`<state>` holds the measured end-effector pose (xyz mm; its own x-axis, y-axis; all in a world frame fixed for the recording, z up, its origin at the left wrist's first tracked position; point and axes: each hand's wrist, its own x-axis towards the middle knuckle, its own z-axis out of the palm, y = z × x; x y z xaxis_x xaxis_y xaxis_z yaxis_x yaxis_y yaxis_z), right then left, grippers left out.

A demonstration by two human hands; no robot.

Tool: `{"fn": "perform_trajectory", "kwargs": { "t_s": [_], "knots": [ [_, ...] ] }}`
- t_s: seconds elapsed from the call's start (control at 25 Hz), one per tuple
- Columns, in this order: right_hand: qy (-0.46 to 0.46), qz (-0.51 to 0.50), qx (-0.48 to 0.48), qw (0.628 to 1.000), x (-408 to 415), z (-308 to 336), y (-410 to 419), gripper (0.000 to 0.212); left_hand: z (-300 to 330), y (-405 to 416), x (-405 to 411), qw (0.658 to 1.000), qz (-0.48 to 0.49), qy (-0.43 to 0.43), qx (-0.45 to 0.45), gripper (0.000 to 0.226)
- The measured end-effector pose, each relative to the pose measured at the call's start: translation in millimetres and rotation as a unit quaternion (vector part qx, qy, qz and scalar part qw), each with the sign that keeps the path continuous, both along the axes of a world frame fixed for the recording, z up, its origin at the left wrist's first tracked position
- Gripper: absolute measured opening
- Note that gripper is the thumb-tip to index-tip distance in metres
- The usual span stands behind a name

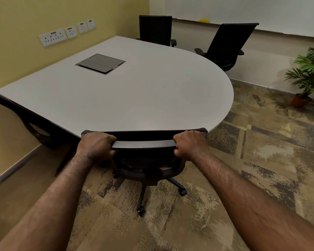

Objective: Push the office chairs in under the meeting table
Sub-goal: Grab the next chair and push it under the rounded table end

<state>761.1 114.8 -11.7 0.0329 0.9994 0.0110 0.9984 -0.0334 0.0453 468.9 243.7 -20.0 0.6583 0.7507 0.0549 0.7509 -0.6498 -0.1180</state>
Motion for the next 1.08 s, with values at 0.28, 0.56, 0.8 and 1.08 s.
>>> {"fn": "perform_trajectory", "kwargs": {
  "t_s": [0.28,0.56,0.8,1.08],
  "knots": [
    [0.002,0.005,0.001,1.000,2,-4,-11,0.016,1,-15,2,1.000,0.007,-0.008,-0.027,0.015],
    [0.029,0.007,0.074,0.997,6,-8,-30,0.026,3,-35,5,0.996,0.013,-0.084,-0.028,0.024],
    [0.045,0.036,0.146,0.988,6,1,-54,0.074,22,-51,5,0.986,-0.049,-0.155,-0.030,0.066],
    [0.048,0.018,0.181,0.982,29,37,-79,0.085,62,-68,45,0.976,-0.068,-0.208,-0.002,0.078]
  ]
}}
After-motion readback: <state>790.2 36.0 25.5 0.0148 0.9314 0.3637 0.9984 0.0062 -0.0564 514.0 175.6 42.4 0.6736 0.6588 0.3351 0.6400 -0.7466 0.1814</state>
